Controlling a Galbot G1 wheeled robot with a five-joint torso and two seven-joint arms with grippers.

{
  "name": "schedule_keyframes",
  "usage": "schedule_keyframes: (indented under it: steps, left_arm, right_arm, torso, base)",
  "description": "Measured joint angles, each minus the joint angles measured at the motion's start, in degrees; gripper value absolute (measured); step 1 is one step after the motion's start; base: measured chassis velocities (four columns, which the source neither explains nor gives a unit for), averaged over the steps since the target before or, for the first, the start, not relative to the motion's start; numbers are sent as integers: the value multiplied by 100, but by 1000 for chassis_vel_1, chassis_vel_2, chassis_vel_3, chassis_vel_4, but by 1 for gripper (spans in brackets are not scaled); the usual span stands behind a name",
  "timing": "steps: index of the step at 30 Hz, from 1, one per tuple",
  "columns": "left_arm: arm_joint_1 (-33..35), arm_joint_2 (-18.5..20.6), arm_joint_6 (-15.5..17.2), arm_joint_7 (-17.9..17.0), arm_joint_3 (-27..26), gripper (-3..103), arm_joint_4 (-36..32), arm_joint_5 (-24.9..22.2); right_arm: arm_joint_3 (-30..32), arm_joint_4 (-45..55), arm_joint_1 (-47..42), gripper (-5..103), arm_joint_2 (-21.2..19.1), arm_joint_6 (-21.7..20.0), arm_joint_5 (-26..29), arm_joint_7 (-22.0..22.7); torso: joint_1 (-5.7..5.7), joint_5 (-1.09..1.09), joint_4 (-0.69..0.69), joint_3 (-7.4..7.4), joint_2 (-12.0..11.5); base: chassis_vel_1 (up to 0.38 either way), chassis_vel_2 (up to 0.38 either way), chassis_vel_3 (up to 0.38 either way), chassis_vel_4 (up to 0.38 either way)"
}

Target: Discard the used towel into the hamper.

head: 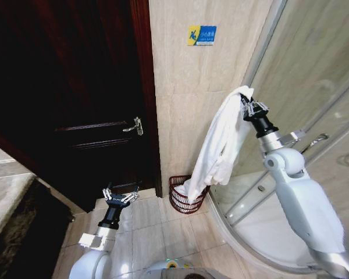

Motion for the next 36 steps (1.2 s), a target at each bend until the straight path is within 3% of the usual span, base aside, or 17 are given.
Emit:
schedule_keyframes:
  steps: [8, 16, 23, 36]
  left_arm:
    - [0, 0, 0, 0, 0, 100, 0, 0]
    - [0, 0, 0, 0, 0, 100, 0, 0]
    - [0, 0, 0, 0, 0, 100, 0, 0]
    - [0, 0, 0, 0, 0, 100, 0, 0]
  right_arm:
    - [-307, -452, 253, 4, 149, 46, -105, -48]
    - [-892, -1364, 207, 4, 504, 360, 19, -336]
    - [-1213, -2049, 43, 4, 888, 575, -339, -526]
    - [-1499, -2670, -192, 4, 1210, 574, -446, -628]
  torso:
    - [0, 0, 0, 0, 0]
    - [0, 2, 1, 0, 0]
    - [0, 0, 0, 0, 0]
    - [0, 0, 0, 0, 0]
  base:
    - [0, 0, 0, 0]
    - [0, 0, 0, 0]
    - [0, 0, 0, 0]
    - [0, 0, 0, 0]
